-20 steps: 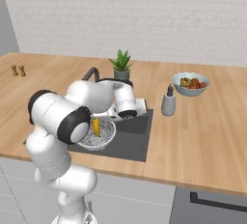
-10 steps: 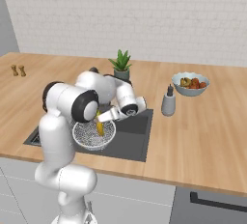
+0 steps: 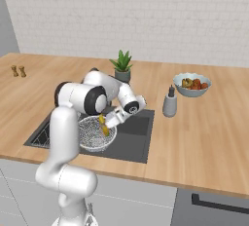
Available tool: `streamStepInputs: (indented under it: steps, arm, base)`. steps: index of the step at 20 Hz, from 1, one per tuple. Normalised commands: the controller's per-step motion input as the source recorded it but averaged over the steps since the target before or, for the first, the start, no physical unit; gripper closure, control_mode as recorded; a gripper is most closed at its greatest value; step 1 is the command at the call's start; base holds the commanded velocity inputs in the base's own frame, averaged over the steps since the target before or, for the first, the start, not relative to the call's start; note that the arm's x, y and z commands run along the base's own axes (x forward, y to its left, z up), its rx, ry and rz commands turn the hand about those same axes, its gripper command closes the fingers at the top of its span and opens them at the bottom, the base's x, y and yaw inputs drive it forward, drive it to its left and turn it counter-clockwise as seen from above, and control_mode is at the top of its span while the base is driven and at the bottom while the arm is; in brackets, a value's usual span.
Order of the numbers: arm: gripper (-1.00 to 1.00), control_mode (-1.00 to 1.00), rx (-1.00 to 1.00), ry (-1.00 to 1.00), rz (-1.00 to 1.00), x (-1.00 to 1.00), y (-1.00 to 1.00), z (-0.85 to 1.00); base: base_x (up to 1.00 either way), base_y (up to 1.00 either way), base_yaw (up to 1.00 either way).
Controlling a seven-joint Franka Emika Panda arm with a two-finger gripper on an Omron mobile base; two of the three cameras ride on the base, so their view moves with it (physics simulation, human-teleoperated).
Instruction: Put the colander in the sink, put the banana in the colander, and turn on the sink faucet and pour water over the colander.
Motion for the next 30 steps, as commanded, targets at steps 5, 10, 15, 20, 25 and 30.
streamStepInputs:
  steps: [5,10,15,20,25,30]
  arm:
    - [1.00,-1.00,0.01,-0.33,0.21,0.15,0.00,-0.41]
    - [1.00,-1.00,0.05,-0.29,0.09,0.34,0.01,-0.11]
    - [-1.00,-1.00,0.01,-0.34,0.02,0.04,0.20,0.00]
    - [-1.00,-1.00,0.00,-0.38,0.00,-0.05,0.11,0.00]
    - [-1.00,-1.00,0.00,-0.40,0.00,-0.33,0.01,0.01]
    - [-1.00,-1.00,0.03,-0.49,0.00,-0.69,0.02,0.24]
  base:
    - [0.00,0.00,0.00]
    - [0.00,0.00,0.00]
    - [0.00,0.00,0.00]
    - [0.00,0.00,0.00]
    - [0.00,0.00,0.00]
    - [0.00,0.00,0.00]
